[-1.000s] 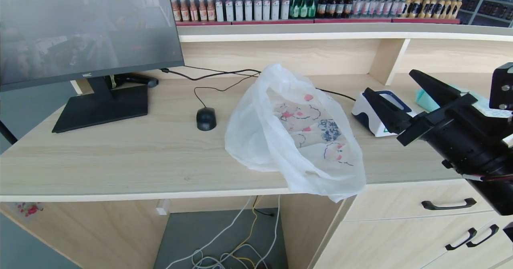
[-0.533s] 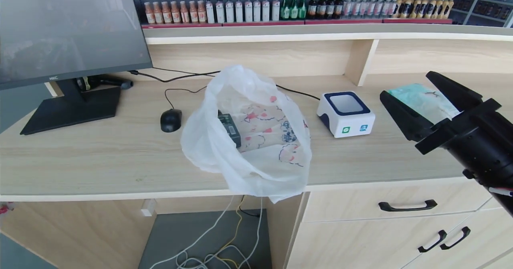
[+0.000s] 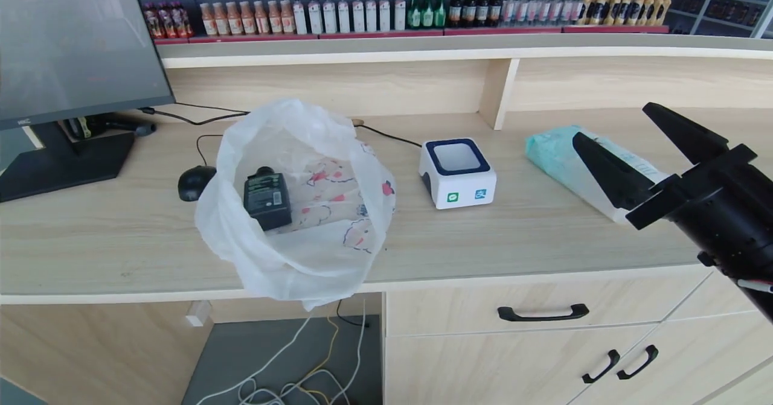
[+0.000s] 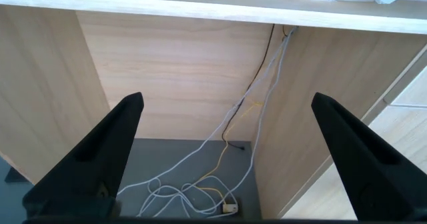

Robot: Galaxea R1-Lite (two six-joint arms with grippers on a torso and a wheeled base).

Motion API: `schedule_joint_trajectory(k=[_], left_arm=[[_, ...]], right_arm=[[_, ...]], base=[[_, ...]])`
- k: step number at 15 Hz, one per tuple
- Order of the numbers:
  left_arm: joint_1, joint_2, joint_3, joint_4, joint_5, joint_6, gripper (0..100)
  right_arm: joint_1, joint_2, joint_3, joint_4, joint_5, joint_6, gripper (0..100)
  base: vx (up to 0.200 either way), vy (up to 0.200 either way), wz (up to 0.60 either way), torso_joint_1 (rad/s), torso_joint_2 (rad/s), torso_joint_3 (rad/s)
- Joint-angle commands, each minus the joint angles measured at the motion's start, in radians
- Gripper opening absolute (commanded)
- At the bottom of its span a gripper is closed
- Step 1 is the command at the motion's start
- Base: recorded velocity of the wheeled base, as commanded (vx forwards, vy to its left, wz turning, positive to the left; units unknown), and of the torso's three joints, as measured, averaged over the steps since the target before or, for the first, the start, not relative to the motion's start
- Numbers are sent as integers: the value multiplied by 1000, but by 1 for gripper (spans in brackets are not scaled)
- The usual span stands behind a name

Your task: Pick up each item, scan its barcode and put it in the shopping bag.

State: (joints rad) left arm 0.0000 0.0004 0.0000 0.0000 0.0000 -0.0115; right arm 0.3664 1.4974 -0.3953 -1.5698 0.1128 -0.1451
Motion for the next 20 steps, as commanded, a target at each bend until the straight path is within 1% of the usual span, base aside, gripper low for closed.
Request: schedule_joint_trajectory(k=[1,9,13,18,20], left_arm=[[0,0,0,0,0,-1,100],[0,0,0,0,0,-1,100],[0,0,0,-2,0,-4,100],[0,0,0,0,0,-2,100],[0,0,0,0,0,-1,100]], right_arm=[[-7,32,9,-1,-1,-5,100],[2,72,-10,-1,-2,-22,100],[20,106,-66,-1,-1,-24,100],[34,90,-57,-1,-1,-25,100],[34,98,-79,-1,-1,-44,100]], base=[[0,-200,0,-7,-2,2],[0,-200,0,6,-1,4],[0,-200,0,4,2,0],[0,-200,0,0,2,0],[0,0,0,0,0,0]])
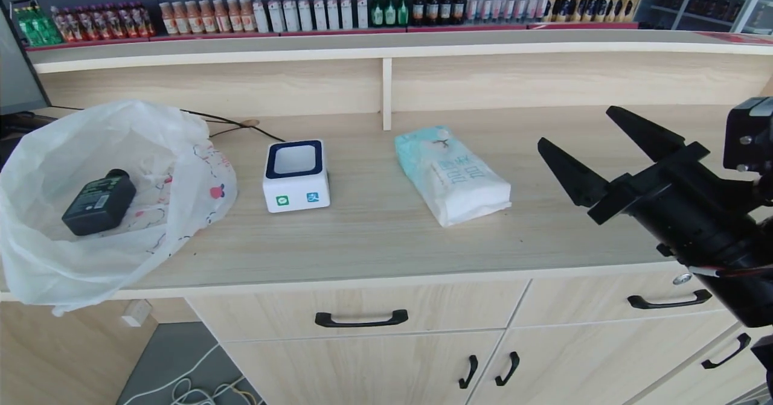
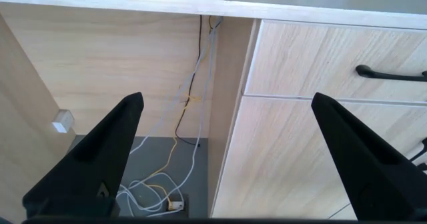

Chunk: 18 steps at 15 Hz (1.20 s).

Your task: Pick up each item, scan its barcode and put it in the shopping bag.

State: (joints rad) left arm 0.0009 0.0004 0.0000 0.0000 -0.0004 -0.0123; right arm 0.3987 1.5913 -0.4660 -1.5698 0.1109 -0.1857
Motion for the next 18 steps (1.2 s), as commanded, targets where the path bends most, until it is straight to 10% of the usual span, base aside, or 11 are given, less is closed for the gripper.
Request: schedule_joint_trajectory(k=[1,4,18], left_arm=[[-1,0,0,0,0,9,100],[-1,0,0,0,0,9,100],[-1,0,0,0,0,9,100]], right_arm=[[2,10,-26,-1,0,-6,100],[38,27,-109,-1,-91,29,100],[163,-14,-609,1182,-111,97,100]], base=[[0,0,0,0,0,0],[0,0,0,0,0,0],[0,0,0,0,0,0]])
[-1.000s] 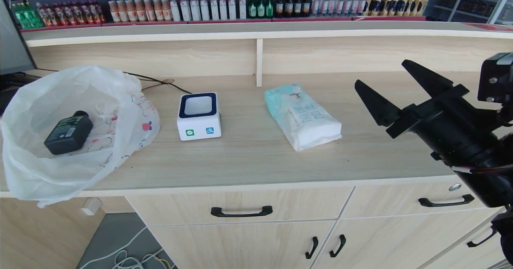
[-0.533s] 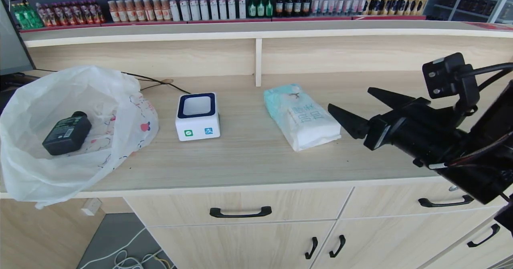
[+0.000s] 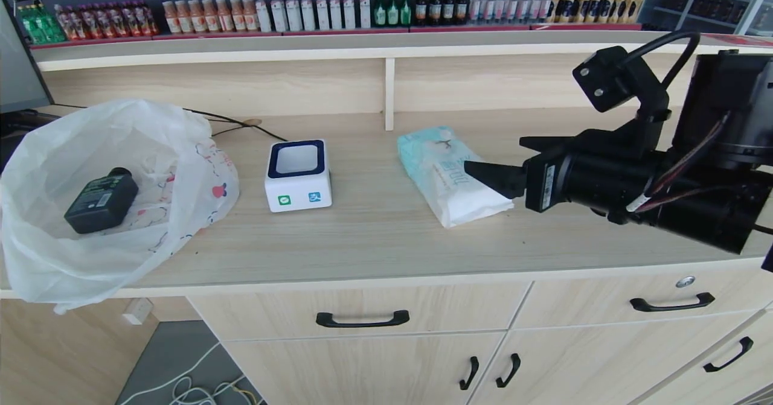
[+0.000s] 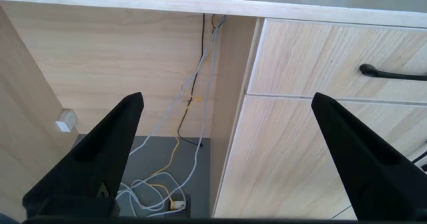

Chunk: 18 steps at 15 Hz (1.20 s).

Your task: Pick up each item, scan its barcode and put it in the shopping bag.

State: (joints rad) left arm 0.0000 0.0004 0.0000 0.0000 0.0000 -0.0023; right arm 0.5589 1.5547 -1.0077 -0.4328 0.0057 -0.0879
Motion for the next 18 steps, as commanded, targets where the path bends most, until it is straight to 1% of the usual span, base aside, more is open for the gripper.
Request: schedule_joint_trajectory(k=[1,2,3,7,10,13,16,18], left_arm=[[0,0,0,0,0,-1,100],[0,0,0,0,0,-1,100],[0,0,0,0,0,-1,100],[0,0,0,0,0,-1,100],[0,0,0,0,0,-1,100],[0,0,0,0,0,1,100],[0,0,0,0,0,-1,100],[0,0,0,0,0,-1,100]], right_arm=[[3,25,-97,97,-16,-1,100],[3,39,-138,181,-27,-1,100],[3,53,-170,224,-27,-1,100],[3,147,-307,348,-27,0,100],[-2,211,-370,365,-30,2,100],[-19,269,-419,365,-55,0,100],[-19,297,-428,365,-58,0,100],[-19,311,-433,365,-82,0,100]], base=[[0,0,0,0,0,0],[0,0,0,0,0,0],[0,0,0,0,0,0],[0,0,0,0,0,0],[0,0,0,0,0,0],[0,0,0,0,0,0],[0,0,0,0,0,0],[0,0,0,0,0,0]])
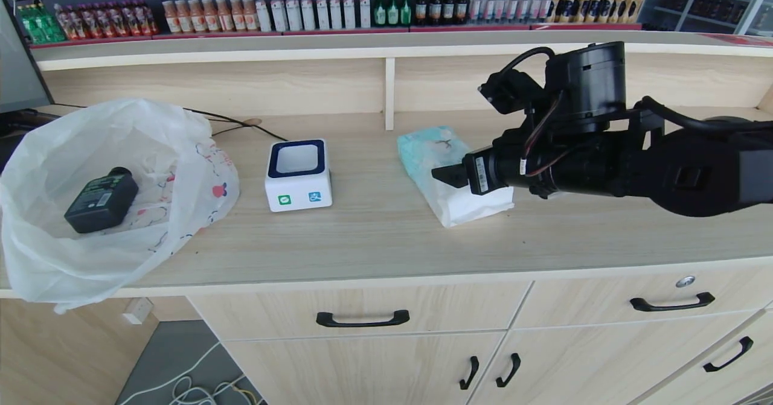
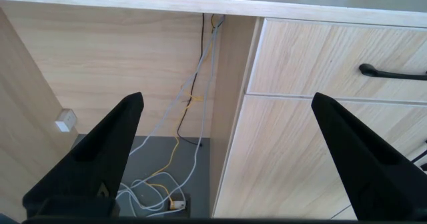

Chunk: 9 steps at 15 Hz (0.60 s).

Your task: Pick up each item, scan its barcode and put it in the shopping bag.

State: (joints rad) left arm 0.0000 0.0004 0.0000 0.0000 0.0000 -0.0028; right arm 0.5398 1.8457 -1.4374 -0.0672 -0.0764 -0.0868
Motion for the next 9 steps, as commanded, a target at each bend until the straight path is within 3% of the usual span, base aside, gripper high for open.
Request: schedule_joint_trajectory(k=[1,5,9], left_arm=[[0,0,0,0,0,0,100],[0,0,0,0,0,0,100],[-2,0,0,0,0,1,100]], right_arm=[[0,44,-14,0,-22,-1,100],[-9,130,-135,3,-57,2,100],[-31,135,-141,4,-60,6,100]], base=[[0,0,0,0,0,0],[0,0,0,0,0,0],[0,0,0,0,0,0]])
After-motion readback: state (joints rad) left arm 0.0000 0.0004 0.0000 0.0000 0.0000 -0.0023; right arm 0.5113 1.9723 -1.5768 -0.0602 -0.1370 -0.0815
